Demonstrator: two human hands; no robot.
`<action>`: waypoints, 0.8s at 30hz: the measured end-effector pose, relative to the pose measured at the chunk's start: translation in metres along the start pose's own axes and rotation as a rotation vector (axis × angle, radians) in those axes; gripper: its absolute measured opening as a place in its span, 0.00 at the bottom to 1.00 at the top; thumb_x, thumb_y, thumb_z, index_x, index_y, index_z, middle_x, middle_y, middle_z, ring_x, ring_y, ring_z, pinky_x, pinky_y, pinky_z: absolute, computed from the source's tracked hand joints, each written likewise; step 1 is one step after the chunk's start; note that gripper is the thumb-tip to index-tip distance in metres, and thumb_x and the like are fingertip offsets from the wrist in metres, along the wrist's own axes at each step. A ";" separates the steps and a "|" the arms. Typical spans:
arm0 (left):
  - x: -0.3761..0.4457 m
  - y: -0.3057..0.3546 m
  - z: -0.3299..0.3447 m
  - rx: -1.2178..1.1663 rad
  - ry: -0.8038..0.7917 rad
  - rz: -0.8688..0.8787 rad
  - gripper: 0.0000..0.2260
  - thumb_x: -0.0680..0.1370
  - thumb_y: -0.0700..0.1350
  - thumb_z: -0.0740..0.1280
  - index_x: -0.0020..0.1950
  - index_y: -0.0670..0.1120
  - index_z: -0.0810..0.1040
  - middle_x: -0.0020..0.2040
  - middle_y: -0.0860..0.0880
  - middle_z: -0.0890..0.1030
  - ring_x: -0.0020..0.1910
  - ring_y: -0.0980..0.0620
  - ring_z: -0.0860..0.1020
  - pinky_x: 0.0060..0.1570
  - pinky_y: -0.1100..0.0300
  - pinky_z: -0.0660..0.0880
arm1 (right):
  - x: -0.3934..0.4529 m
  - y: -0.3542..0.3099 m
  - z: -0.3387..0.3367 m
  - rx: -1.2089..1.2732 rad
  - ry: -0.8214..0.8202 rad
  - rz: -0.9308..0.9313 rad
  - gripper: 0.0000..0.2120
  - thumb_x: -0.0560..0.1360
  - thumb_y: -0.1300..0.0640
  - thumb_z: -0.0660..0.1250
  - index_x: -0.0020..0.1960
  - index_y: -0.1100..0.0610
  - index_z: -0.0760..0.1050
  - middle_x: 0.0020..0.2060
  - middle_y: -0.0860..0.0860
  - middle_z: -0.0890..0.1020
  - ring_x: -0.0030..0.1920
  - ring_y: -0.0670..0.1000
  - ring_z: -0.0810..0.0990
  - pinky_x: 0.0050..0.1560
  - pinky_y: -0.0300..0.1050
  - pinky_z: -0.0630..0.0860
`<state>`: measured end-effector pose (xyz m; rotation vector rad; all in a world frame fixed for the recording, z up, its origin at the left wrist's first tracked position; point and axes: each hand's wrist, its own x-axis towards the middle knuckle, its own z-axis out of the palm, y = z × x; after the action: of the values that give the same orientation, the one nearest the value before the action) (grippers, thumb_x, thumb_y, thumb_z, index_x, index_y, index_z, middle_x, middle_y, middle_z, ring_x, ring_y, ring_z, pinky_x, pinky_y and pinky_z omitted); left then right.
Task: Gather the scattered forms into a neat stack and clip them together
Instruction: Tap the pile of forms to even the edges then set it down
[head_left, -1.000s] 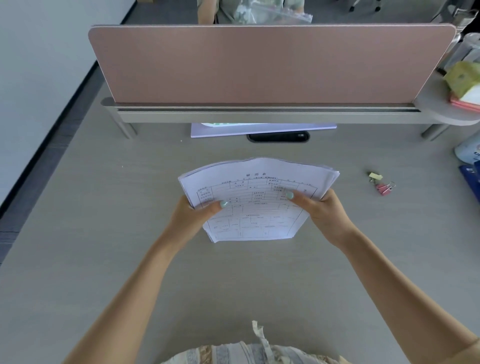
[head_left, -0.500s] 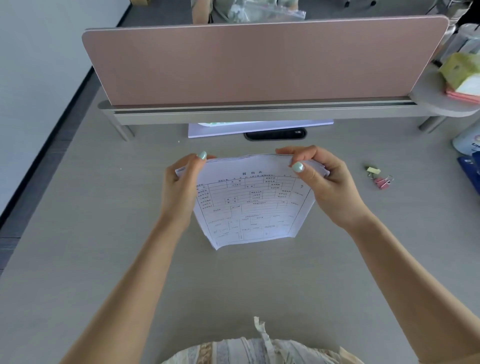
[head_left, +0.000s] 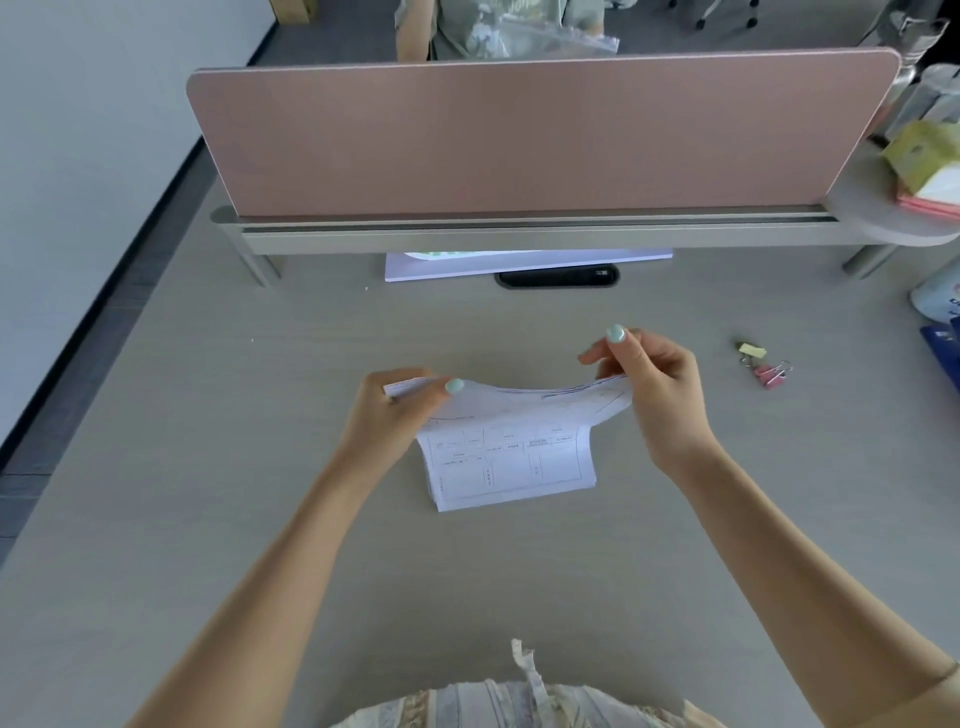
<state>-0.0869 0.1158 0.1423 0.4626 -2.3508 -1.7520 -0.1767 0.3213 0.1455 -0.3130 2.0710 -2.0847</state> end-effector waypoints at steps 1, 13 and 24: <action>-0.001 0.000 0.003 0.001 0.031 0.023 0.21 0.69 0.49 0.68 0.21 0.54 0.60 0.21 0.55 0.58 0.24 0.58 0.56 0.25 0.68 0.52 | 0.000 0.001 0.003 -0.002 0.050 -0.002 0.15 0.72 0.47 0.63 0.30 0.52 0.78 0.30 0.42 0.83 0.29 0.41 0.74 0.37 0.31 0.71; 0.012 0.050 -0.014 -0.165 0.193 0.203 0.23 0.69 0.58 0.64 0.24 0.44 0.59 0.26 0.52 0.59 0.29 0.54 0.56 0.28 0.62 0.54 | 0.003 -0.018 -0.003 0.191 -0.084 0.045 0.02 0.68 0.57 0.70 0.38 0.53 0.82 0.37 0.44 0.86 0.42 0.45 0.84 0.41 0.39 0.79; 0.006 -0.013 0.001 -0.104 -0.105 -0.012 0.12 0.74 0.43 0.69 0.49 0.61 0.79 0.45 0.65 0.84 0.48 0.68 0.80 0.46 0.72 0.75 | 0.003 0.010 -0.008 0.030 -0.170 0.158 0.07 0.70 0.56 0.71 0.48 0.51 0.81 0.46 0.47 0.85 0.50 0.48 0.83 0.51 0.45 0.76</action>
<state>-0.0913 0.1114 0.1288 0.3789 -2.3154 -1.9374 -0.1820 0.3285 0.1357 -0.2997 1.9004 -1.9249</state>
